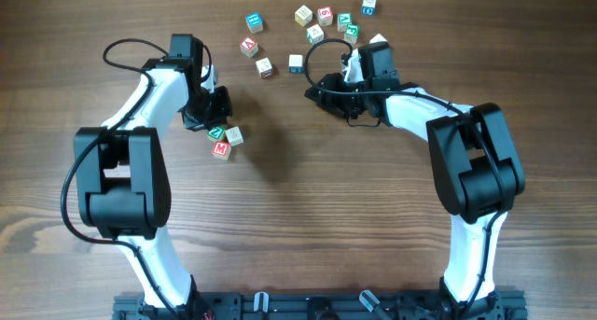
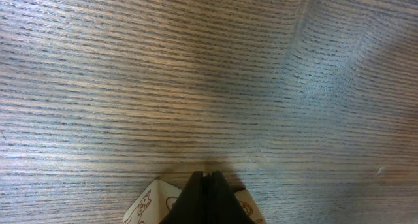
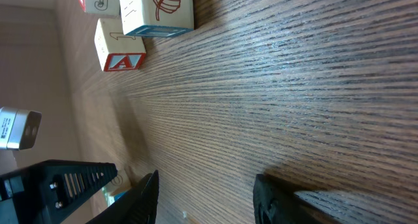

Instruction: Form a circle

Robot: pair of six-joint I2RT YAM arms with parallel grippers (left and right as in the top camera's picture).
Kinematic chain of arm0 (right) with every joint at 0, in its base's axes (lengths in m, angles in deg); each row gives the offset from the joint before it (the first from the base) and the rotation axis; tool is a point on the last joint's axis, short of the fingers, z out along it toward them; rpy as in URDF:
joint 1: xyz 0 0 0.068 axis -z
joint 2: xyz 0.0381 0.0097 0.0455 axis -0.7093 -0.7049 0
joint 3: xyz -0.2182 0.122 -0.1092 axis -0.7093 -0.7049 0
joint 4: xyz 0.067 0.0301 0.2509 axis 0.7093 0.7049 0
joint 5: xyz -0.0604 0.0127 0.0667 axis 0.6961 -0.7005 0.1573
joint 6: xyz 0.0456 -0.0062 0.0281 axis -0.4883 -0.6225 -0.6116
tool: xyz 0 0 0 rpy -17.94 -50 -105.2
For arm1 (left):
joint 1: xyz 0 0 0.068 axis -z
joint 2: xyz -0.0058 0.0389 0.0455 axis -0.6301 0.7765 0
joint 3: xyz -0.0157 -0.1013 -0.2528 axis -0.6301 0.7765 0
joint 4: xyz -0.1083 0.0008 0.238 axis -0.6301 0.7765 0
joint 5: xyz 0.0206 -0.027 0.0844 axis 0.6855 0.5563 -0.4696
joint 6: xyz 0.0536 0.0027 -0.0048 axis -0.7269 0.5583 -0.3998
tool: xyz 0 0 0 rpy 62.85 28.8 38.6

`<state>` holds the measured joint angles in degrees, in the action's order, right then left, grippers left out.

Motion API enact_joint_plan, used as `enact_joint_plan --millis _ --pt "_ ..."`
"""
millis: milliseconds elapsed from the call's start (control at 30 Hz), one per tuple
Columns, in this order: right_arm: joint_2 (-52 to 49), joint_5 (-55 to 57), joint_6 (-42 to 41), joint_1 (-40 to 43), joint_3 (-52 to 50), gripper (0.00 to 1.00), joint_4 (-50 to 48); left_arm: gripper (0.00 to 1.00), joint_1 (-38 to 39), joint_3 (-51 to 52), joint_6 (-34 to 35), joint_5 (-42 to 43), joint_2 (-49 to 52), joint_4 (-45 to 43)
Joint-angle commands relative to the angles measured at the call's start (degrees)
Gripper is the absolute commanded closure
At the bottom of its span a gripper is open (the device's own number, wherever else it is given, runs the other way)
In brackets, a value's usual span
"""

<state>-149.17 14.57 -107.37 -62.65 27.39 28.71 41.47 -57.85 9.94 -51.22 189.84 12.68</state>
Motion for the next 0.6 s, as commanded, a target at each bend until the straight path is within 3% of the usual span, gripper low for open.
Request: enact_joint_plan --millis 0,567 --pt "-3.30 4.63 -0.20 -0.35 -1.57 0.52 1.33 0.96 -0.28 0.48 0.52 0.72 0.90 0.07" --pt "-3.30 4.85 -0.20 -0.35 -1.57 0.52 1.33 0.96 -0.28 0.48 0.55 0.72 0.90 -0.15"
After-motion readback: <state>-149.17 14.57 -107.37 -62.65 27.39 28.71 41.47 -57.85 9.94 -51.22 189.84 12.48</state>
